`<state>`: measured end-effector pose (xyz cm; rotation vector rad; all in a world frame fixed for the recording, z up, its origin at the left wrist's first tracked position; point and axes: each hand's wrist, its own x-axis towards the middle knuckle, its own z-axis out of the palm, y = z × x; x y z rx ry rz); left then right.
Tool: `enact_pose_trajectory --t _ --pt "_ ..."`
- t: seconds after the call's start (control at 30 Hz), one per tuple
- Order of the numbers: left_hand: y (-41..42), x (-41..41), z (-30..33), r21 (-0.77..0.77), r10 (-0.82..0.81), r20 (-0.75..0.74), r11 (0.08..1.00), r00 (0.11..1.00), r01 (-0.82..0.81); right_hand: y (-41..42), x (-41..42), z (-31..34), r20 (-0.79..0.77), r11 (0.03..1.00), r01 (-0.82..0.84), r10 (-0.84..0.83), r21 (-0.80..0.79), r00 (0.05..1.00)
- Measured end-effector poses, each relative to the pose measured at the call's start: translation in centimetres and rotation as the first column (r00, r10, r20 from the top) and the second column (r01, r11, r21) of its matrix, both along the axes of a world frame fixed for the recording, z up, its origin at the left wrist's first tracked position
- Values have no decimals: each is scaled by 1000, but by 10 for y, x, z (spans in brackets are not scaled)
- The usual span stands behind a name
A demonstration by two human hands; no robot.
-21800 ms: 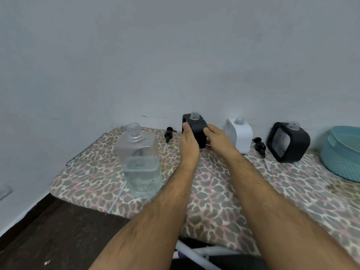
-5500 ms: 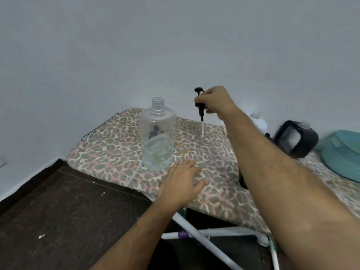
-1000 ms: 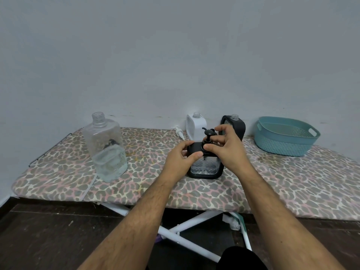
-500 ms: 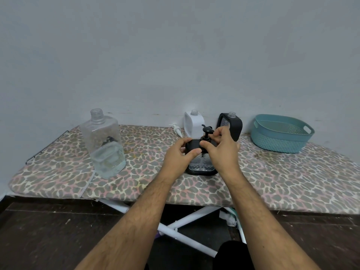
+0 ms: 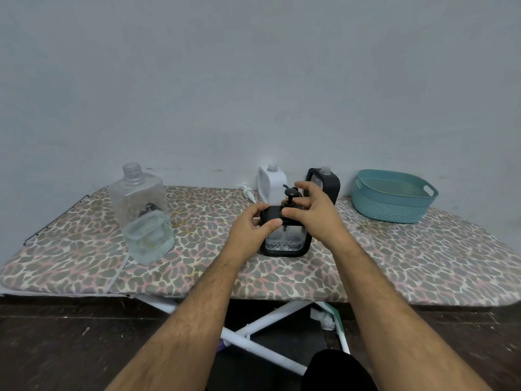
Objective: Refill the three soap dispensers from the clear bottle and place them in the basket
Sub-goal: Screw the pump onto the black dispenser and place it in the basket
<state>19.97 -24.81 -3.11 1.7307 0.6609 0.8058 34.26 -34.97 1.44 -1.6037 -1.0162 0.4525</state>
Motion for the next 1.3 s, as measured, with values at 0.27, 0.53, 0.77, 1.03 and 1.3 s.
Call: enact_pose_trajectory --t 0.27,0.53,0.77,1.03,1.3 --pt "-2 0 0 -2 -4 13 1000 1000 4 3 -11 -8 111 992 112 -117 49 987" --pt "-13 -9 -4 -131 -67 73 989 995 76 -19 16 -10 0 999 47 -47 15 999" --pt "-19 -10 -9 -207 -30 87 977 996 48 -29 16 -29 -155 995 -96 90 -34 984" --pt "-17 -8 -18 -276 20 76 961 997 2 -35 23 -42 -276 980 -197 178 -41 944" --pt "-27 7 -7 -318 -31 107 946 994 64 -56 40 -32 -254 974 -210 182 -90 950"
